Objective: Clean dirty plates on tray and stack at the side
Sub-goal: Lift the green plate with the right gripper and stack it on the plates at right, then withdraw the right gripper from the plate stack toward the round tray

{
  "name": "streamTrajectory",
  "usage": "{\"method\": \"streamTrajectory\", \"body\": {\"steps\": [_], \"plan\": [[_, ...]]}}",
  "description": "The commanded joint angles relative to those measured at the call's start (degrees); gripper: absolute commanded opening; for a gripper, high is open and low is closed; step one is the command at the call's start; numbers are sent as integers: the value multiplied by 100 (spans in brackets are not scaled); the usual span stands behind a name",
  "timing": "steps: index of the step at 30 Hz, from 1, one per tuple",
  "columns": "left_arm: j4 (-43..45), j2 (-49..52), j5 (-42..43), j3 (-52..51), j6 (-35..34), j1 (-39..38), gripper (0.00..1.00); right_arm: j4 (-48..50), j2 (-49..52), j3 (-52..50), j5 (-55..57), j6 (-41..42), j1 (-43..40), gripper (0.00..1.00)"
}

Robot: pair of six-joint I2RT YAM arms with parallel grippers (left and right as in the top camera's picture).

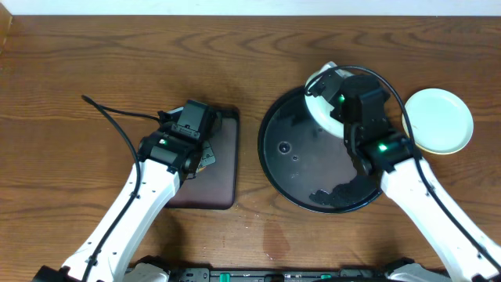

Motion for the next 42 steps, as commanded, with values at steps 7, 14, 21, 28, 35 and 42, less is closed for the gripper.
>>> {"method": "streamTrajectory", "body": {"steps": [7,14,21,28,35,42], "plan": [[0,133,-31,-90,96,24,7,1154,-149,42,1908,706,155,1],[160,133,-28,-92,4,24,8,-455,-140,37,-1198,1547,-273,1],[155,133,-7,-92,-76,24,8,-339,-83,39,-208,3709,-1401,1],[122,133,20,-92,-79,24,8,-391,-160,37,-1268,5748,-3469,1],[116,133,17,-92,-79,24,7,-966,586,35,-2037,6944,-5250,1],[114,133,17,-92,-79,24,7,-610,1462,35,-2402,6975,-5661,1]]}}
